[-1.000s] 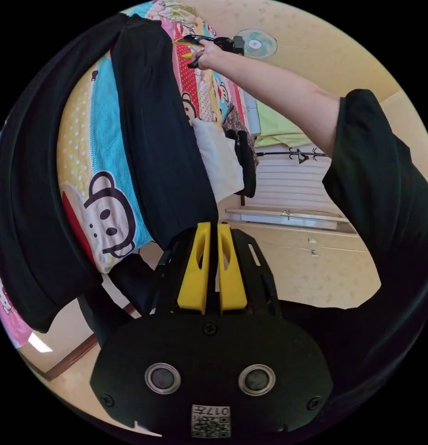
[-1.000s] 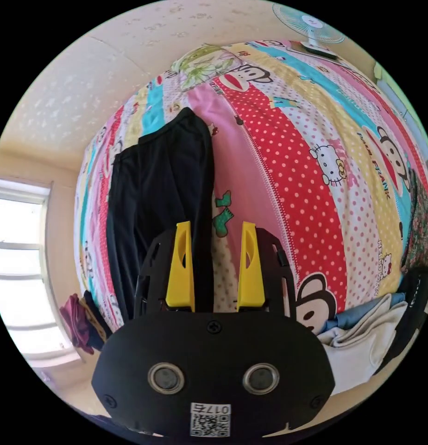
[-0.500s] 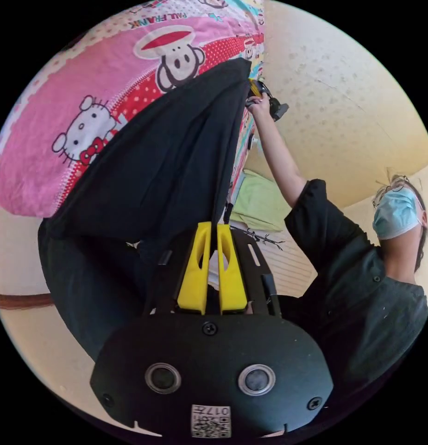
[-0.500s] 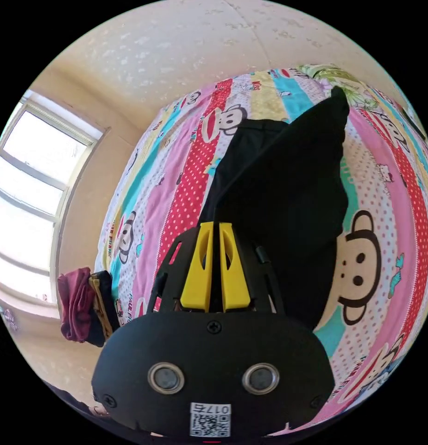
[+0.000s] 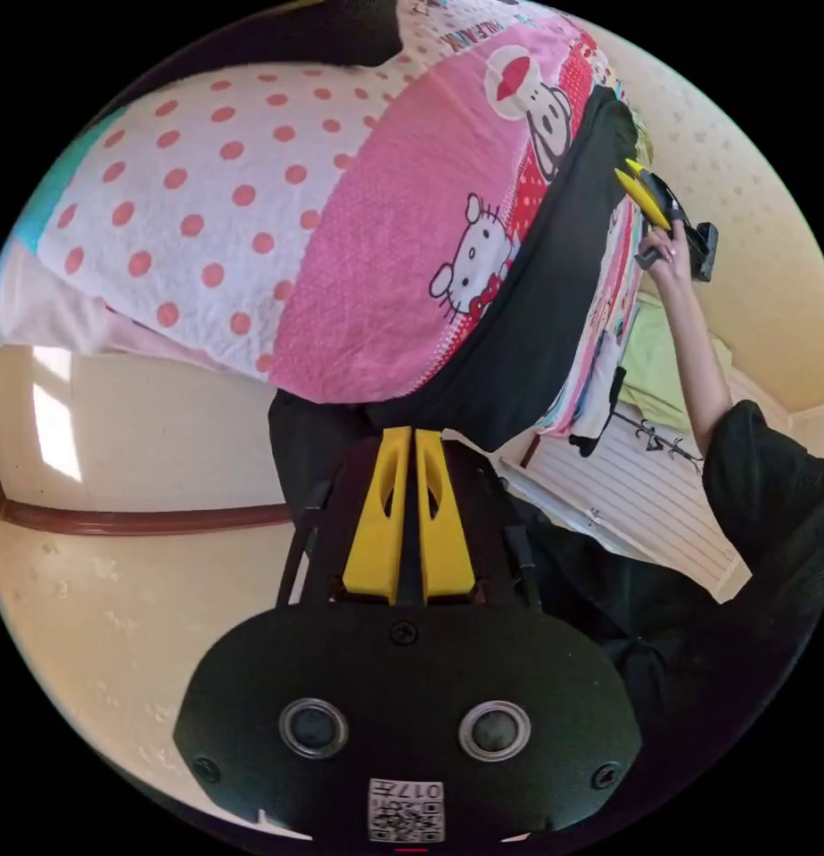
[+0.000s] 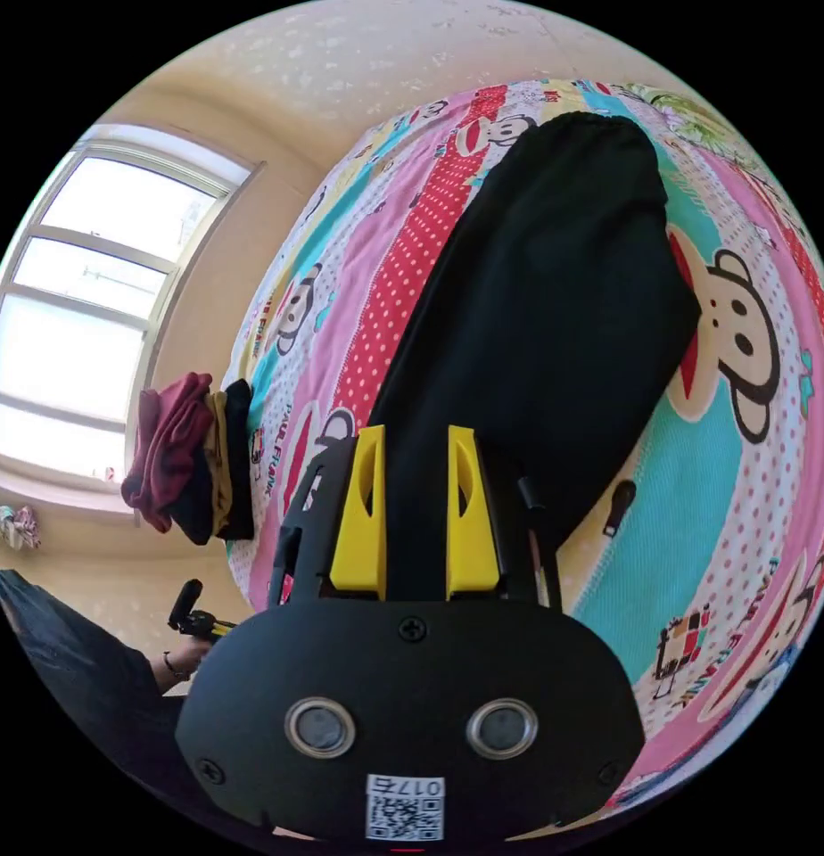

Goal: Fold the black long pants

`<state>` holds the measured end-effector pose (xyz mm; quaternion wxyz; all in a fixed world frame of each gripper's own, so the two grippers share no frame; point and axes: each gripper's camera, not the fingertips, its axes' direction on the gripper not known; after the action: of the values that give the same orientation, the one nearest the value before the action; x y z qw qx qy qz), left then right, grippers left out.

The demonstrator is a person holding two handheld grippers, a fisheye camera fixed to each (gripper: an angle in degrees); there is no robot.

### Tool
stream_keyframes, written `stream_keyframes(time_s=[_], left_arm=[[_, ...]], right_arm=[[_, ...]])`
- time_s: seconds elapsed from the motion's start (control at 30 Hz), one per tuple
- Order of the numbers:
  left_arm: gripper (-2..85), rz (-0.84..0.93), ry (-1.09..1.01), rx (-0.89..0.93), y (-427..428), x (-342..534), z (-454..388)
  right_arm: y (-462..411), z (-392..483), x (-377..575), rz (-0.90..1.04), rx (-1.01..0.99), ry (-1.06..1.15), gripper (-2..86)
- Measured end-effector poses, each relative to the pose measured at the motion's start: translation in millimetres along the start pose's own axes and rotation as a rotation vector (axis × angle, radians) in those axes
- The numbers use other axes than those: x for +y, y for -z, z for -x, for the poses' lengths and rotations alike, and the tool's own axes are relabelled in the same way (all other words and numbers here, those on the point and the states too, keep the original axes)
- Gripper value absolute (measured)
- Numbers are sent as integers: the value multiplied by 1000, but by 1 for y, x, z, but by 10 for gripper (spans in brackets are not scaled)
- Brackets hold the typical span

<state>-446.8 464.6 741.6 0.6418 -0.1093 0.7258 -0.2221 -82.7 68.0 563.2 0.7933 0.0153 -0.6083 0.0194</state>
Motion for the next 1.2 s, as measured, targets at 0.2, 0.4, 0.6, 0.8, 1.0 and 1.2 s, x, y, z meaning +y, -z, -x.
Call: stream_keyframes(time_s=[0.2, 0.4, 0.6, 0.8, 1.0, 1.2], left_arm=[[106, -145, -252, 59, 38, -53, -63], [54, 99, -437, -98, -44, -77, -115], [42, 422, -420, -161, -112, -19, -136], [60, 192, -311, -78, -65, -29, -130], [66, 8, -400, -152, -39, -69, -166], [63, 2, -398, -252, -80, -89, -205]], right_arm=[[-13, -17, 181, 133, 62, -216, 122], [-45, 7, 266, 265, -37, -195, 51], [-74, 22, 330, 564, 114, -145, 42], [-17, 3, 220, 124, 277, -168, 75], [-28, 10, -35, -220, 212, 22, 117], [-146, -56, -163, -149, 114, -245, 100]])
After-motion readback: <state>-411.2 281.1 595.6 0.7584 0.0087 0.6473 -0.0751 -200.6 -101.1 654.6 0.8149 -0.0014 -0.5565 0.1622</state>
